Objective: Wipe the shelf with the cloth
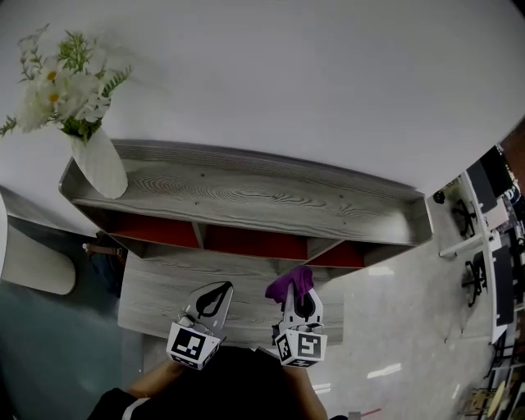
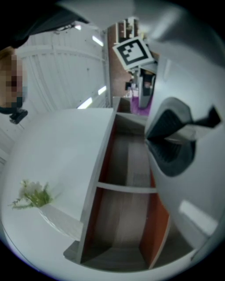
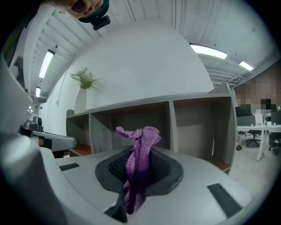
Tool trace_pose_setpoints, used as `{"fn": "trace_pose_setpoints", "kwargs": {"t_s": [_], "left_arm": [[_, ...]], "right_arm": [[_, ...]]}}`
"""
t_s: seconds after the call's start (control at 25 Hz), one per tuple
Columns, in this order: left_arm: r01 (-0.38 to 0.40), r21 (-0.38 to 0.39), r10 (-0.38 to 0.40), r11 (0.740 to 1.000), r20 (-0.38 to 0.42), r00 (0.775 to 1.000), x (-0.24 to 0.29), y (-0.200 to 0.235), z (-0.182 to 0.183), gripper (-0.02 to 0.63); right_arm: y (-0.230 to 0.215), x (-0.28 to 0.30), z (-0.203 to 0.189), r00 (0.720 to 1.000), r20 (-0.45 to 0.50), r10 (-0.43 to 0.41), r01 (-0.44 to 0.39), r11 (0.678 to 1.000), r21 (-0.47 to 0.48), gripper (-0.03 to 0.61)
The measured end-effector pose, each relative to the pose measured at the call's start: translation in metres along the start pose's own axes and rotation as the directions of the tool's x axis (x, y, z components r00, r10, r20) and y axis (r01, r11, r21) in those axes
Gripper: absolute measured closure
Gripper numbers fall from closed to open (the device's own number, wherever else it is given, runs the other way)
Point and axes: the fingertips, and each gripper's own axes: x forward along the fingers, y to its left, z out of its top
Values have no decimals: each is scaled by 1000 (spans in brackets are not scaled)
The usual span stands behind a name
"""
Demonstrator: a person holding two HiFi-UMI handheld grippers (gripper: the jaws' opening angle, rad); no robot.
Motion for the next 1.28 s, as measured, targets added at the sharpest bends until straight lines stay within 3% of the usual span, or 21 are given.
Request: {"fn": "trace_pose_setpoints", "kwargs": {"t_s": [0.72, 1.28], "left_arm": [[30, -19, -31, 999, -26, 999, 28, 24, -4, 611], [34, -33, -35, 999, -27, 999, 49, 26, -10, 611]], "right_arm": [[-32, 56, -15, 990, -91, -108, 105, 994, -38, 528], [-47, 88, -45, 973, -193, -129, 113, 989, -93, 528]]}}
